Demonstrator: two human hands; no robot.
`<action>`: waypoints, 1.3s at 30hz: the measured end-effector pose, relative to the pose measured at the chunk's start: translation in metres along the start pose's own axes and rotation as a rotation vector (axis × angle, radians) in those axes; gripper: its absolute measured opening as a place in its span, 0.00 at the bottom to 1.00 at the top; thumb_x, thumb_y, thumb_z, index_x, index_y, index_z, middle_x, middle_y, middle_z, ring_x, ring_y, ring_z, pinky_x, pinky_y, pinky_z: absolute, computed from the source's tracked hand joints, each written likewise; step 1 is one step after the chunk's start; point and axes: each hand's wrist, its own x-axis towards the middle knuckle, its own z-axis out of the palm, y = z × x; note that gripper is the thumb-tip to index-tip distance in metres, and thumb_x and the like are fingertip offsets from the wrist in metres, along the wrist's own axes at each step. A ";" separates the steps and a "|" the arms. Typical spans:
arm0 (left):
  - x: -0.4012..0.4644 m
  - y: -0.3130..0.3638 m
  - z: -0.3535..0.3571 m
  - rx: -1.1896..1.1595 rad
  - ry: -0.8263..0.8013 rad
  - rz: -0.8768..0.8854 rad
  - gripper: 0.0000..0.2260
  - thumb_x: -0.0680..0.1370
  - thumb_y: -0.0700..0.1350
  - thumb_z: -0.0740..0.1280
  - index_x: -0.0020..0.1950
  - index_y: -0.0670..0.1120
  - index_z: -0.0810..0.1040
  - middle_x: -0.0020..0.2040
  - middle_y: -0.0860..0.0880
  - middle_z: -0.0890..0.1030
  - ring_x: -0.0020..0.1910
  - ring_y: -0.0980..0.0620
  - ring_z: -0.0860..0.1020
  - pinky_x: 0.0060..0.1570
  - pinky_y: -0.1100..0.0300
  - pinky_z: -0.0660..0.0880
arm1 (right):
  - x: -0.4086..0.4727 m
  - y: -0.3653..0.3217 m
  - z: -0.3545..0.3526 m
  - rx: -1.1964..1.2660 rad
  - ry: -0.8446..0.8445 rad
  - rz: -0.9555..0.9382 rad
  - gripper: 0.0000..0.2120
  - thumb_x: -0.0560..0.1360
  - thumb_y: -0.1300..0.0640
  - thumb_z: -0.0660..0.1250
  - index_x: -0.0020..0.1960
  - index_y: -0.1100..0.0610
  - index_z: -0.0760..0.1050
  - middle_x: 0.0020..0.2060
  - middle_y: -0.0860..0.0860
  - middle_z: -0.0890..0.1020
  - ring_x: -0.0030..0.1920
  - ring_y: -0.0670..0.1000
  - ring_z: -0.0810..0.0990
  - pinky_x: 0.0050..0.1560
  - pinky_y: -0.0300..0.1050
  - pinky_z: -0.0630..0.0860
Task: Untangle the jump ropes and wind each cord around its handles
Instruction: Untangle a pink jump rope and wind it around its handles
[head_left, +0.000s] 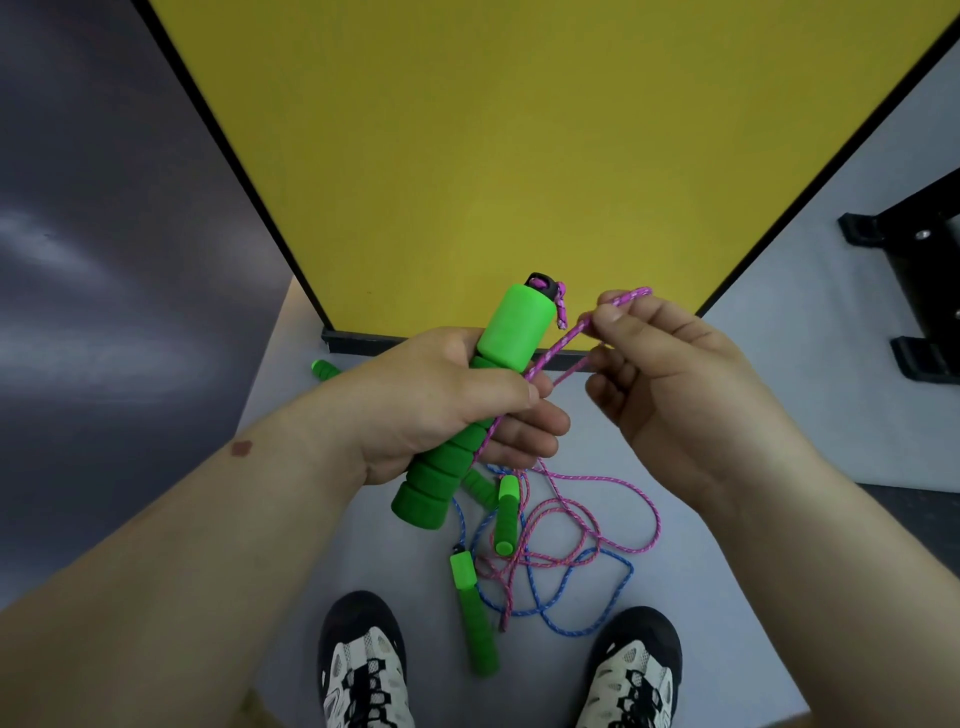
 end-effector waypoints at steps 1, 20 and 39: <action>0.000 0.000 0.000 0.000 0.000 -0.001 0.06 0.80 0.34 0.63 0.56 0.37 0.75 0.43 0.41 0.86 0.40 0.47 0.85 0.45 0.52 0.83 | 0.000 -0.001 0.000 0.012 0.026 -0.013 0.02 0.77 0.60 0.71 0.46 0.54 0.80 0.40 0.50 0.82 0.36 0.47 0.77 0.39 0.40 0.75; -0.001 0.002 -0.002 0.003 -0.014 -0.001 0.07 0.80 0.35 0.65 0.57 0.36 0.75 0.45 0.40 0.86 0.41 0.46 0.84 0.46 0.52 0.83 | 0.001 -0.002 -0.001 0.039 0.082 -0.035 0.03 0.77 0.58 0.71 0.44 0.53 0.81 0.41 0.49 0.84 0.34 0.46 0.76 0.38 0.40 0.74; 0.000 0.001 -0.001 -0.011 -0.012 0.004 0.06 0.81 0.34 0.63 0.57 0.37 0.75 0.44 0.40 0.86 0.40 0.46 0.85 0.45 0.53 0.83 | 0.000 -0.003 -0.002 0.022 0.027 0.000 0.01 0.77 0.57 0.70 0.47 0.54 0.80 0.42 0.49 0.84 0.34 0.45 0.77 0.38 0.40 0.75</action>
